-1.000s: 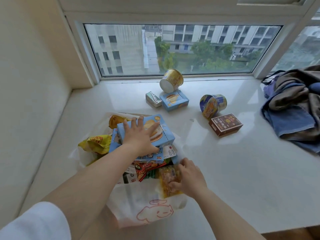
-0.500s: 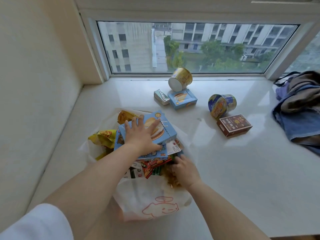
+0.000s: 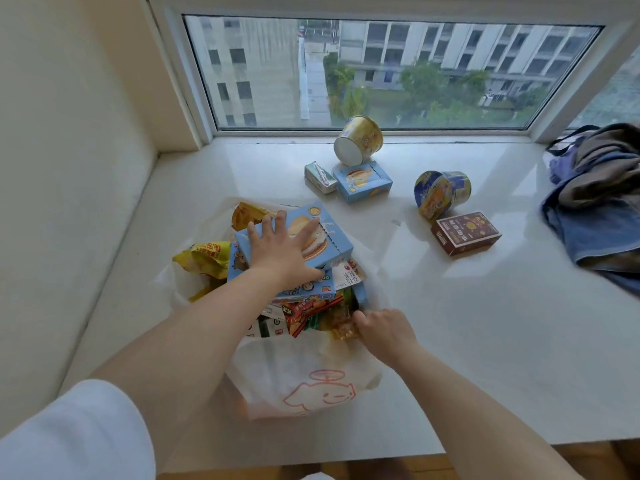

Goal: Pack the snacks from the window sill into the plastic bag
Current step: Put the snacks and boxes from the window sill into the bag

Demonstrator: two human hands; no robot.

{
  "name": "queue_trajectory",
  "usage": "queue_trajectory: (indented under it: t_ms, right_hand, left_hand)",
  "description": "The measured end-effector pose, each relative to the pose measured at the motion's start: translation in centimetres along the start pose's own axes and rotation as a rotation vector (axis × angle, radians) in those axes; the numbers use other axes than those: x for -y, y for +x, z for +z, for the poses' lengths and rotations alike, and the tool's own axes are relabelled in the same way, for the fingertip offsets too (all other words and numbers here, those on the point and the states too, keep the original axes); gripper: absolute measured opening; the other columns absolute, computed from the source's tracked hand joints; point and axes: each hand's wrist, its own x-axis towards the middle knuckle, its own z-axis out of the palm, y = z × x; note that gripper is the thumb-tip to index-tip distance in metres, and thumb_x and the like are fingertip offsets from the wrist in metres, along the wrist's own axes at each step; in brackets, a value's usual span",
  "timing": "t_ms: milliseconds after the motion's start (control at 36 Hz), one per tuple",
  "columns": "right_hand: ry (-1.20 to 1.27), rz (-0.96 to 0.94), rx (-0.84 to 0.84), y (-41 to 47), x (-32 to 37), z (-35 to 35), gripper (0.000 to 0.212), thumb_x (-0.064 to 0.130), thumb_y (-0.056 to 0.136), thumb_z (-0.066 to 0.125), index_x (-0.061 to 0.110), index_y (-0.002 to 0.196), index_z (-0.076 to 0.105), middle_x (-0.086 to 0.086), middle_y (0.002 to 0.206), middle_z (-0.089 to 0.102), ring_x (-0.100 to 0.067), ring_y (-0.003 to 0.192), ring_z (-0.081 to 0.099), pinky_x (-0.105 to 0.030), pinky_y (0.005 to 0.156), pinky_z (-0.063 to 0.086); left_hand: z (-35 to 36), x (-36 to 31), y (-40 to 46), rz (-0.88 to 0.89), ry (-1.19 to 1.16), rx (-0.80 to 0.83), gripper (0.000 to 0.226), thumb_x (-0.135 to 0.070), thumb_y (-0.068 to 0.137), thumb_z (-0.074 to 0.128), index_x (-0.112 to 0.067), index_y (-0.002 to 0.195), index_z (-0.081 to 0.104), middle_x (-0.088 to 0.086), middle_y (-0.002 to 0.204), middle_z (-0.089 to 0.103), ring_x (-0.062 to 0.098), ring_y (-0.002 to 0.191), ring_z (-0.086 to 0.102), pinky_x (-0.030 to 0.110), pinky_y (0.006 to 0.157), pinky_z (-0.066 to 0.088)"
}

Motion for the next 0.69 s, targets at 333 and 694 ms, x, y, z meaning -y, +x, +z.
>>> queue_trajectory:
  t_ms: [333, 694]
  right_hand:
    - [0.408, 0.135, 0.121, 0.6, 2.5, -0.5, 0.033, 0.022, 0.094, 0.045, 0.017, 0.127, 0.043, 0.0, 0.121, 0.05, -0.02, 0.109, 0.052, -0.029, 0.083, 0.042]
    - [-0.04, 0.004, 0.434, -2.2, -1.1, -1.9, 0.028, 0.036, 0.088, 0.053, 0.019, 0.107, 0.066, -0.002, 0.093, 0.063, -0.023, 0.099, 0.052, -0.031, 0.075, 0.032]
  left_hand:
    - [0.2, 0.4, -0.2, -0.003, -0.016, -0.003, 0.098, -0.084, 0.068, 0.045, -0.049, 0.144, -0.007, 0.014, 0.155, -0.005, 0.042, 0.14, 0.0, 0.062, 0.11, 0.002]
    - [-2.4, 1.8, 0.3, 0.023, -0.021, 0.208, 0.086, -0.082, 0.077, 0.031, -0.048, 0.145, -0.009, 0.012, 0.155, 0.012, 0.036, 0.138, 0.013, 0.052, 0.107, 0.021]
